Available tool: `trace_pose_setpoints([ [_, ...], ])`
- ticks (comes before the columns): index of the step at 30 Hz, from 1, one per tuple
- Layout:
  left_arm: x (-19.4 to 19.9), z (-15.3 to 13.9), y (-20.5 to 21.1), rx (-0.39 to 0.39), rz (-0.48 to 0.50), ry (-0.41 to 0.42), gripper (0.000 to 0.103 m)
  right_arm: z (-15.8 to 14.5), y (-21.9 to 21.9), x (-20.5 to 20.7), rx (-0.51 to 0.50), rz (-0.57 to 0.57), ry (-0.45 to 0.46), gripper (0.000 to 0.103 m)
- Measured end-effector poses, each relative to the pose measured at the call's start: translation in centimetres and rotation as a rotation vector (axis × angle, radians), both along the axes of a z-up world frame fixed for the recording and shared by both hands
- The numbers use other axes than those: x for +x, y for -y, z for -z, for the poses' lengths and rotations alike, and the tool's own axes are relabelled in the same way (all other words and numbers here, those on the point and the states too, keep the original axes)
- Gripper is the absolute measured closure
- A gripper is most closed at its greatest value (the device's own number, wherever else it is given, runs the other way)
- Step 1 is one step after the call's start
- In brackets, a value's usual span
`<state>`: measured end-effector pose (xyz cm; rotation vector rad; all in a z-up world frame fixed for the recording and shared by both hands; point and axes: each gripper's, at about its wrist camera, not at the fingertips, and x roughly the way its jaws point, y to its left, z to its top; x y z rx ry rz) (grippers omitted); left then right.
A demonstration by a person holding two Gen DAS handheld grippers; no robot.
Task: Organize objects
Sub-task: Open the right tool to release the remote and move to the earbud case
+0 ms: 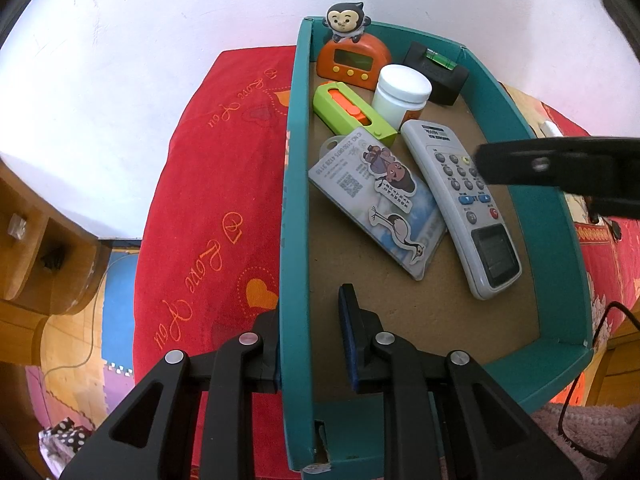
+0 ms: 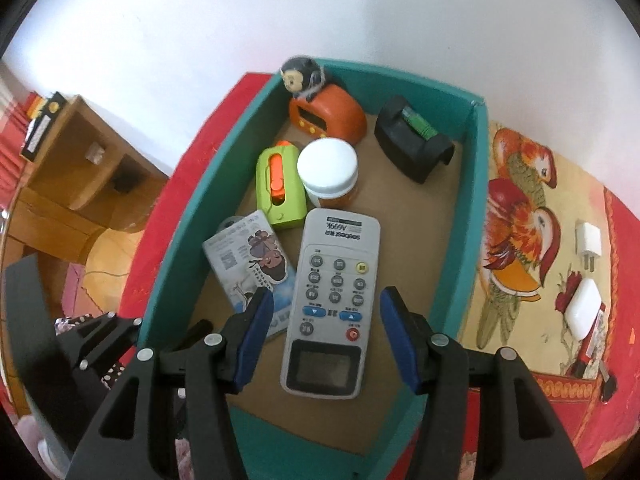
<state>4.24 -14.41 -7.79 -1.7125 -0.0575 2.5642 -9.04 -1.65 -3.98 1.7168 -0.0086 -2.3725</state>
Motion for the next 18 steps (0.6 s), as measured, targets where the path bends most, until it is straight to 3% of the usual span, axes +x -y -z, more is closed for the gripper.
trace_pose_setpoints([
  [9,0.0,0.0,0.0,-0.001,0.001,0.001,0.082,-2.2,-6.1,1.4,-0.018,0.070,-0.087,0.047],
  [18,0.1,0.0,0.0,-0.001,0.001,0.001,0.082,0.4,-17.0,1.7,0.011,0.381,-0.041,0.047],
])
